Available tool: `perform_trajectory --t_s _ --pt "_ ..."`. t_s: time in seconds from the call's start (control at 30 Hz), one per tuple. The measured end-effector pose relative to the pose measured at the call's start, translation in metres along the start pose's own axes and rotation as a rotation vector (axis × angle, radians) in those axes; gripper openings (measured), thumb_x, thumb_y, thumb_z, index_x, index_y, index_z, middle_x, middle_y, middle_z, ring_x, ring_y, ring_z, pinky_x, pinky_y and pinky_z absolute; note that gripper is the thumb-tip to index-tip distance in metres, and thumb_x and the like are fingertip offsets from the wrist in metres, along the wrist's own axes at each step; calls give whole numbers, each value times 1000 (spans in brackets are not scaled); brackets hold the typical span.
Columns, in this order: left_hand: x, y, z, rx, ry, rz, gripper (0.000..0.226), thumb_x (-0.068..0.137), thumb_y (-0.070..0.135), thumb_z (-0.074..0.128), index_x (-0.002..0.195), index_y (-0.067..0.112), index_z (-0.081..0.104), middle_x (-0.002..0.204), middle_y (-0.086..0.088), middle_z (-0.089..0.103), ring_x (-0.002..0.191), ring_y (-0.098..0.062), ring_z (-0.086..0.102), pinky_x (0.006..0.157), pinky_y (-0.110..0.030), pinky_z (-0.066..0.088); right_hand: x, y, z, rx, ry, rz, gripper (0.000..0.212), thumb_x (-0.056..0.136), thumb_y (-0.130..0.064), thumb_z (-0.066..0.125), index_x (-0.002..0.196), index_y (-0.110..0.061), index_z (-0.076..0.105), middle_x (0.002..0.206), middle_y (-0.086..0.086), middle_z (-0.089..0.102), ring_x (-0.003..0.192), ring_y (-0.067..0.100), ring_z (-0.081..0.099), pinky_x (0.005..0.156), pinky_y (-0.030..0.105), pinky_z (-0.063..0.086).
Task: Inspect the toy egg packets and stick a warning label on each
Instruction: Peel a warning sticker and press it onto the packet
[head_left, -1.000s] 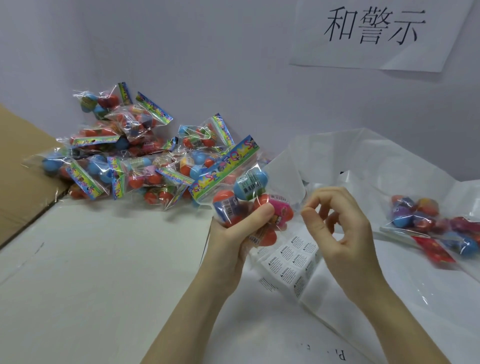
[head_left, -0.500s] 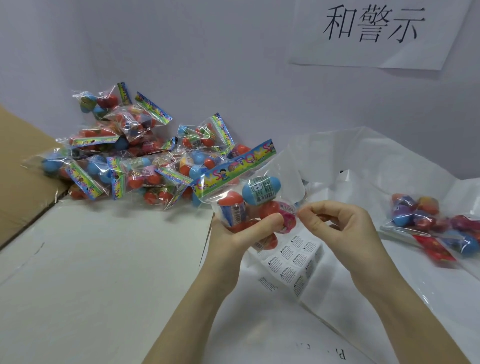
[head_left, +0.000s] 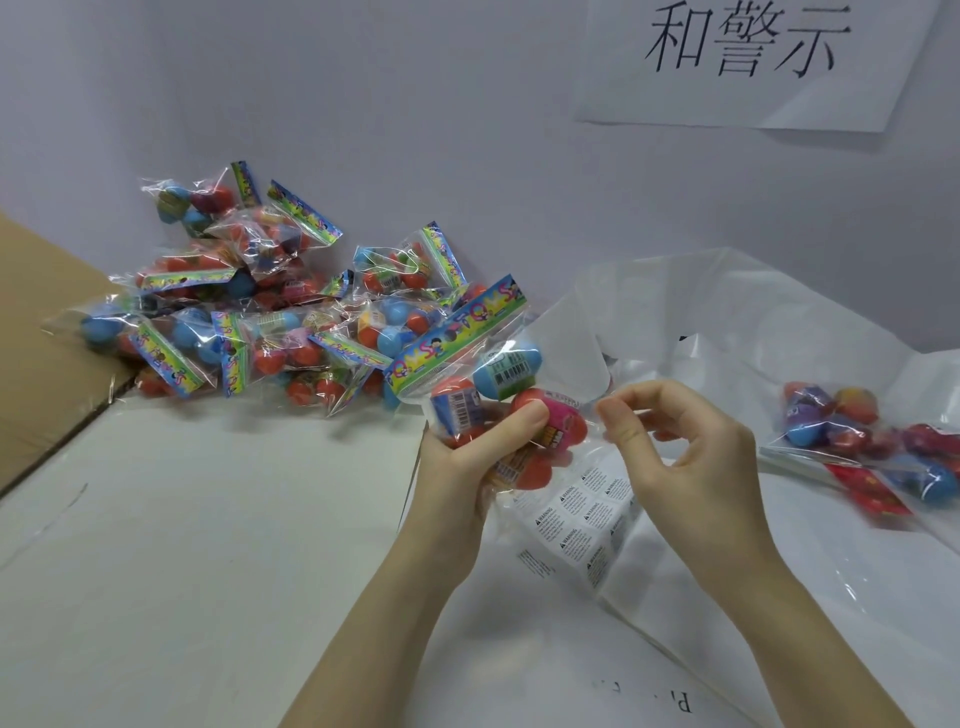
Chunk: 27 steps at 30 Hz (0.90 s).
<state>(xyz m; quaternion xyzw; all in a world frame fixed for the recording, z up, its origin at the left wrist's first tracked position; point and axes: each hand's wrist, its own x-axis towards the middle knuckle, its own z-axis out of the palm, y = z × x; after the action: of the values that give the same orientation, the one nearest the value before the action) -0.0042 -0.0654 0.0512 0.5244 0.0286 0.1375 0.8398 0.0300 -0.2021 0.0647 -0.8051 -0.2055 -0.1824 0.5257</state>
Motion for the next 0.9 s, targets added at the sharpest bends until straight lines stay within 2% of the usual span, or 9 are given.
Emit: perform_trajectory --t_s 0.17,0.27,0.37,0.5,0.53,0.6,0.67,0.73,0.9 --pt "0 0 -1 33 -8 -44 38 66 20 67 97 -1 66 73 -12 71 55 -20 67 46 -18 48 5 -8 -3 375 -125 209 7 79 -14 66 73 -16 68 64 -4 70 49 7 60 53 13 46" --pt "0 2 -2 9 -45 -102 21 69 28 64 82 15 74 75 -10 72 57 -22 68 51 -22 53 6 -4 -4 393 -141 204 20 80 -6 64 66 -19 68 54 -7 66 43 3 54 49 9 42" --pt "2 5 -5 -56 -110 -214 17 72 27 63 79 18 76 80 -10 72 64 -27 70 52 -25 54 7 4 -2 358 -16 212 23 82 -6 64 65 -22 66 54 -7 66 45 3 53 51 11 43" --pt "4 0 -5 -82 -82 -231 32 66 28 65 90 8 70 75 -10 72 69 -23 71 64 -29 59 3 9 3 -107 259 -146 4 84 -18 65 83 -15 67 79 2 64 67 10 54 67 18 42" --pt "4 -1 -3 -102 -65 -204 37 66 27 65 97 7 68 77 -9 73 71 -20 71 69 -28 59 2 8 5 -196 285 -277 12 82 -22 65 87 -11 68 82 1 62 70 13 55 70 23 43" --pt "4 -2 -2 -169 -42 -165 40 67 25 65 102 5 66 79 -6 72 73 -15 70 71 -25 58 -3 7 8 -245 213 -468 23 79 -30 66 90 -10 70 82 3 62 75 15 53 73 28 43" --pt "3 -3 -3 -208 -37 -155 24 71 24 64 89 9 71 73 -3 71 69 -11 69 67 -20 56 -5 6 11 -301 112 -578 26 75 -34 71 91 -13 72 83 4 64 78 15 51 73 29 43" --pt "3 -4 -4 -225 -41 -170 17 74 24 62 77 10 72 72 -5 70 70 -12 69 65 -20 56 -6 10 14 -378 57 -617 20 73 -27 76 87 -13 74 81 4 65 76 16 50 68 32 44" --pt "5 -6 -4 -224 -58 -201 22 73 24 63 83 6 67 79 -9 71 74 -14 69 69 -24 57 -4 14 14 -207 32 -482 13 71 -14 73 83 -12 75 79 5 64 69 20 59 63 30 47"
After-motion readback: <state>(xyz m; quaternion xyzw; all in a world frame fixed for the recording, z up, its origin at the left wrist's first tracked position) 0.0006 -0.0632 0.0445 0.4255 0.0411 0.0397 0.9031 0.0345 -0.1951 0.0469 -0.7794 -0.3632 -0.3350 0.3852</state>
